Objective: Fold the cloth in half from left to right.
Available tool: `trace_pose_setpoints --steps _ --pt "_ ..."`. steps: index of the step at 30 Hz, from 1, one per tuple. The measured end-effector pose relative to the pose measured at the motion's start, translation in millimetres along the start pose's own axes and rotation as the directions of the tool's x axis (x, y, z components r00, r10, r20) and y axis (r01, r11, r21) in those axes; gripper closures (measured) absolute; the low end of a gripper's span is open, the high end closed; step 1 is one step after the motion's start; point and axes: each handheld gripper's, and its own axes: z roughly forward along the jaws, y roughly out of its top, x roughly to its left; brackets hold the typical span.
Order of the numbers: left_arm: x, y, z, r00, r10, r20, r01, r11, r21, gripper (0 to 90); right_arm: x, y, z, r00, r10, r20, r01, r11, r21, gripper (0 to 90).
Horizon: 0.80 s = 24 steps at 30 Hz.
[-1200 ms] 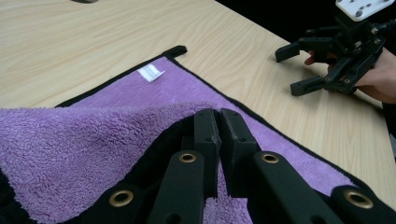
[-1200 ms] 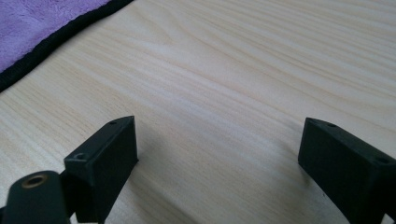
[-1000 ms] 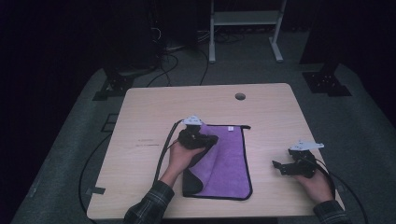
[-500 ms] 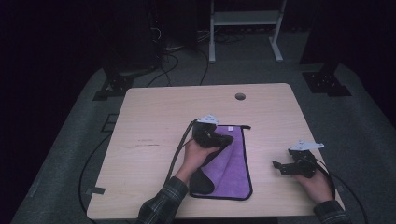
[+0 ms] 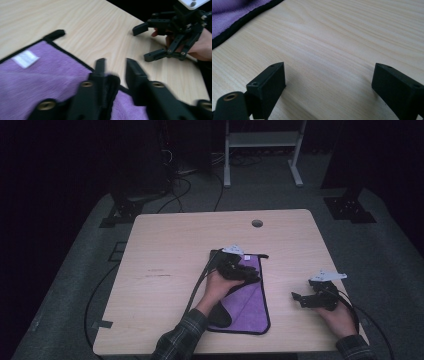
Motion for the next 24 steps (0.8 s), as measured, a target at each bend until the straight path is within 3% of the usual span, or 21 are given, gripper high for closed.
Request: trace_pose_setpoints --steps 1,2,4,6,8,9,11,15,20,22,24 --pt "0.6 0.3 -5.4 0.9998 0.001 -0.018 -0.001 1.0000 0.000 58.2 -0.1 -0.1 0.0 1.0000 -0.001 0.000 0.001 1.000 0.000 10.5" --pt "1.5 -0.4 -14.6 0.9989 0.010 -0.045 -0.010 0.9999 0.001 48.2 -0.1 -0.1 -0.1 1.0000 -0.001 0.000 0.001 1.000 0.001 10.2" --pt "2.2 -1.6 -20.0 0.9986 0.011 -0.051 -0.011 0.9999 0.000 42.3 -0.2 -0.1 0.0 1.0000 0.000 0.002 0.000 1.000 0.001 10.0" --pt "3.4 -7.4 -35.4 0.9963 0.021 -0.083 -0.020 0.9997 0.013 35.7 -0.1 -0.1 0.0 1.0000 0.001 0.002 -0.001 1.000 0.002 10.0" --pt "3.9 -10.0 -40.5 0.9951 0.029 -0.095 -0.027 0.9994 0.021 33.8 -0.1 -0.1 0.0 1.0000 0.001 0.002 -0.001 1.000 0.002 10.0" --pt "3.9 -13.7 -46.8 0.9924 0.035 -0.118 -0.032 0.9992 0.022 28.7 0.3 -0.4 -0.3 1.0000 0.002 0.006 -0.002 1.000 0.001 9.9" --pt "4.7 -20.1 -57.2 0.9876 0.042 -0.151 -0.040 0.9991 0.016 27.8 0.4 -0.5 -0.4 1.0000 0.003 0.006 -0.003 1.000 0.001 10.0" --pt "7.3 -33.7 -75.6 0.9816 0.043 -0.186 -0.039 0.9990 0.023 22.7 1.1 -0.3 -0.2 0.9998 0.014 0.017 -0.014 1.000 -0.001 10.4" --pt "11.1 -52.4 -95.0 0.9664 0.054 -0.251 -0.040 0.9974 0.060 13.2 1.3 0.3 0.5 0.9995 0.020 0.023 -0.020 1.000 0.000 10.2" --pt "13.7 -60.9 -101.7 0.9608 0.049 -0.273 -0.032 0.9973 0.066 8.8 0.9 1.2 1.9 0.9988 0.033 0.036 -0.033 0.999 0.007 4.8" --pt "16.1 -72.5 -109.4 0.9497 0.062 -0.307 -0.035 0.9953 0.090 6.1 0.3 2.4 4.0 0.9966 0.056 0.061 -0.058 0.998 0.023 0.0"
